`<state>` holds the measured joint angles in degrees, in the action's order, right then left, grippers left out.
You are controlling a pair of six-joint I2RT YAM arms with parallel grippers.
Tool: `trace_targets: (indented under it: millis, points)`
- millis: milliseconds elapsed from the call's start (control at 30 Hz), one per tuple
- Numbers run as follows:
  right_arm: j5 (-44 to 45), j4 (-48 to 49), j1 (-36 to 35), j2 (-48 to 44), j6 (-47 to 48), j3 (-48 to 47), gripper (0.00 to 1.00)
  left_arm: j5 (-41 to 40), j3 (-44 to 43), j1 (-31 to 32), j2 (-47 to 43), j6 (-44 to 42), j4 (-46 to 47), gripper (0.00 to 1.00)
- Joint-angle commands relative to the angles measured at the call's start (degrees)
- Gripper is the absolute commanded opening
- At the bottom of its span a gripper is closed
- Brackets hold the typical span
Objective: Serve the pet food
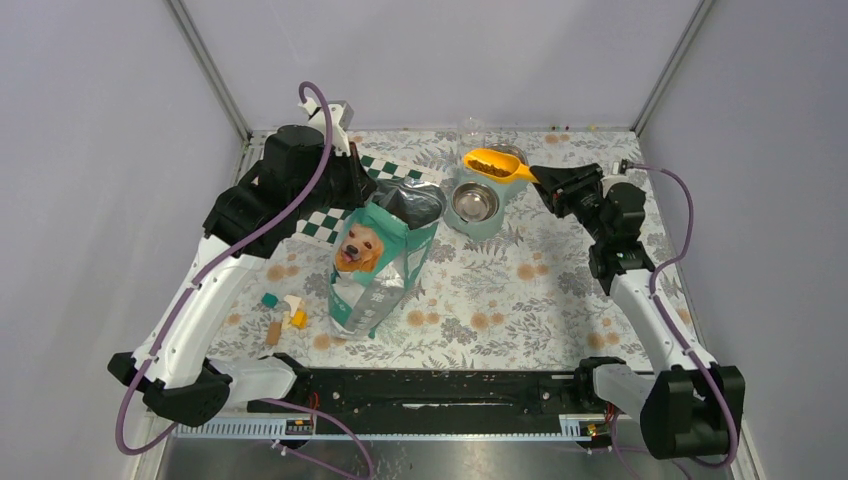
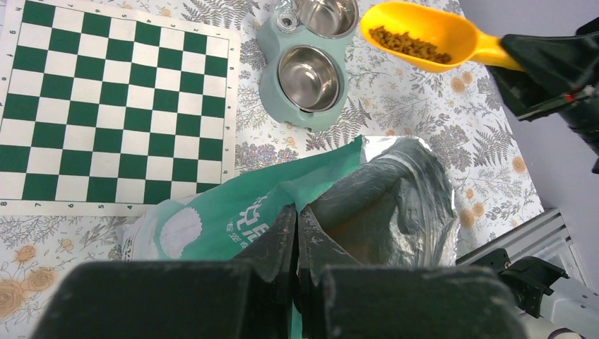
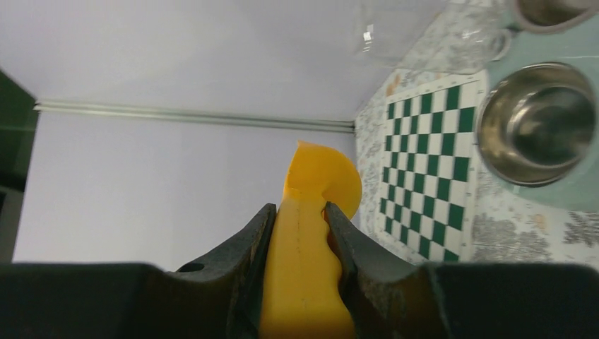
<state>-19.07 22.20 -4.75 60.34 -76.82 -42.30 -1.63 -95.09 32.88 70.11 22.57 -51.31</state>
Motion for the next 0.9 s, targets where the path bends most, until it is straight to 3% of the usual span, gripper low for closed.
trace_targets:
  millis: [0,433,867]
  points:
    - [0.7,6.2,2.0,3.0,4.3,2.1,0.00,0.4,-1.5,-1.0,-1.8,0.5,13.3,0.00]
    - [-0.8,15.0,2.7,19.8,12.0,2.6,0.00,0.3,-1.6,-2.1,-1.1,0.7,11.8,0.00]
    - [0.4,13.9,0.3,34.0,18.5,-5.2,0.00,-1.4,-1.4,-2.6,-0.9,0.9,10.8,0.00]
